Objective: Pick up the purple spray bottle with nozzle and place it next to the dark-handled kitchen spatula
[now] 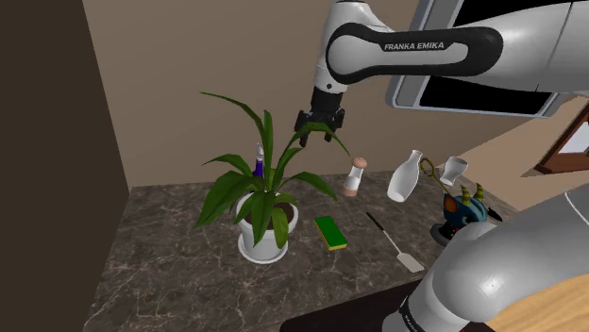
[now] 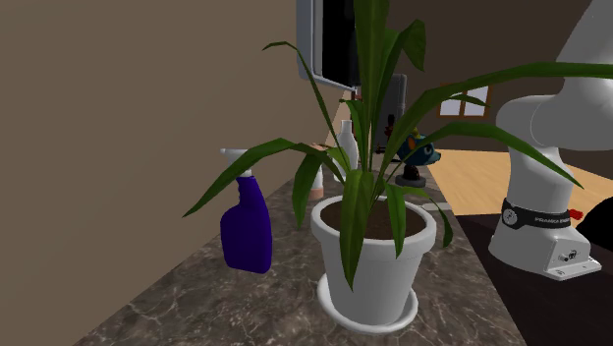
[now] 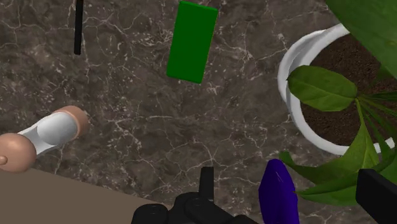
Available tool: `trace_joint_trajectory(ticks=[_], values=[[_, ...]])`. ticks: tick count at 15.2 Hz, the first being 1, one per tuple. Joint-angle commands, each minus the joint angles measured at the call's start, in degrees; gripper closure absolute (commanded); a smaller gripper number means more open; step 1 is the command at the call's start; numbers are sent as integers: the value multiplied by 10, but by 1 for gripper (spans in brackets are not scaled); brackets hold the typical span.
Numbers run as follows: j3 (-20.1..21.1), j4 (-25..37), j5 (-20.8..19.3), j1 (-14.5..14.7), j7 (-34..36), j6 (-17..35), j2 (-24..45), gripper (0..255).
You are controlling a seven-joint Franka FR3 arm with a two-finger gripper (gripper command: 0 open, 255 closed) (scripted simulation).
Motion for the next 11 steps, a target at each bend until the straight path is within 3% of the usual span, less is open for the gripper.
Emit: trace_joint_trajectory(ticks=[1, 11], values=[[4, 32, 1, -2, 13, 17, 51, 0], [15, 196, -2, -1, 74, 64, 274, 0]])
